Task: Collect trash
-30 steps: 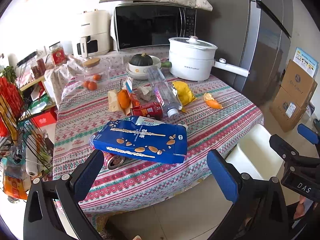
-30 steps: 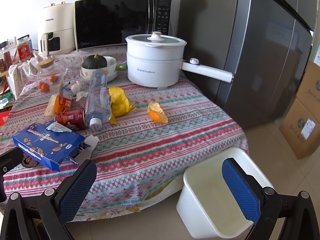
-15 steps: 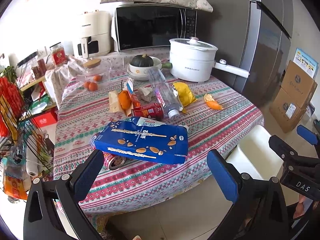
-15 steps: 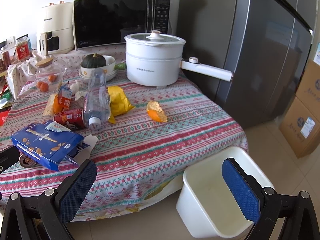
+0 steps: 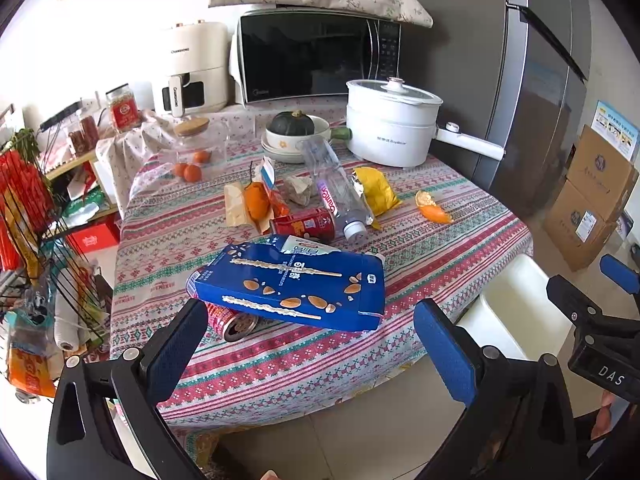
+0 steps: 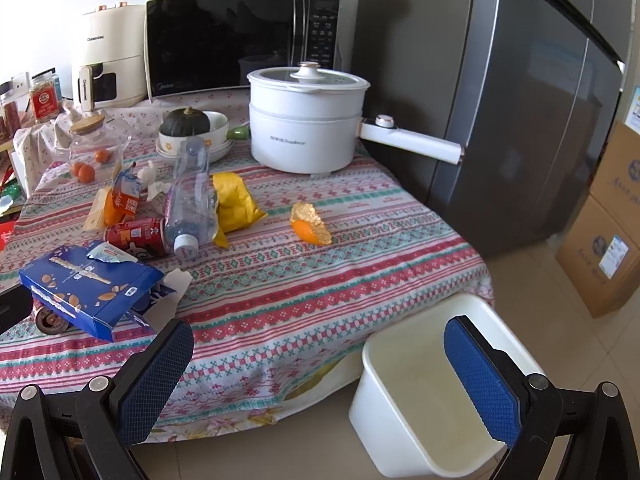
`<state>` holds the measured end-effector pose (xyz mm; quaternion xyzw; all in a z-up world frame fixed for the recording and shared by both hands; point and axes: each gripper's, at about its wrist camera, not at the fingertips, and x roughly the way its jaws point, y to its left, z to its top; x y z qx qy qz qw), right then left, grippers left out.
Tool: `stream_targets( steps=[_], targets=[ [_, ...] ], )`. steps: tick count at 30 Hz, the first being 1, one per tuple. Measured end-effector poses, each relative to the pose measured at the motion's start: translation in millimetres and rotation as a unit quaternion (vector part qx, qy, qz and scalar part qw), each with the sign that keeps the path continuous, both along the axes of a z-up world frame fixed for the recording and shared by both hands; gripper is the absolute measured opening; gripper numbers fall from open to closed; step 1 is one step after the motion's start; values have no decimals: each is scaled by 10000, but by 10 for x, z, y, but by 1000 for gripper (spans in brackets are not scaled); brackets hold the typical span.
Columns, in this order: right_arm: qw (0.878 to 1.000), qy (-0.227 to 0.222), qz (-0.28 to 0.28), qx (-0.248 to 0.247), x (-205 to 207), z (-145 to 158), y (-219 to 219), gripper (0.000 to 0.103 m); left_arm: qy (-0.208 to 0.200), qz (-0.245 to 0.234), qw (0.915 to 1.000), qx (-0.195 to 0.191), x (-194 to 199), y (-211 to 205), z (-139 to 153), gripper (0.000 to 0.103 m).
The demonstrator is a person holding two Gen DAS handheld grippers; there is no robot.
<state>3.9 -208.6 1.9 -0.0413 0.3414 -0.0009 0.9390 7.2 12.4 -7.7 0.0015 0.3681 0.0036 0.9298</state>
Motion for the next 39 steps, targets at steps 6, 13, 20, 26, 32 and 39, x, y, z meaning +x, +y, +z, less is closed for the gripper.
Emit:
stream_targets(
  steps=[6,13,20,26,32,39],
  targets=[
    [9998,148,68,76,27,-2,-18,103,-62,66,9999,54,15,29,-36,103],
    [9971,422,112,625,182,117,-94,103,178,30,9992,-360,221,260,-1,103],
    [9936,878,422,564,623,171,-4,103,1156,-371,9904,-656,754,461,-86,103],
    [9866,1365,658,600,864,-156,55,103,1729,84,9704,-1684,956,813,-445,102],
    [9808,1700,782,542,957,-277,-54,103,2353,222,9356,-2623,936,890,-865,101],
    [9834,1605,721,437,981,-249,-119,103,2112,258,9213,-3254,1076,738,-1138,84]
  ],
)
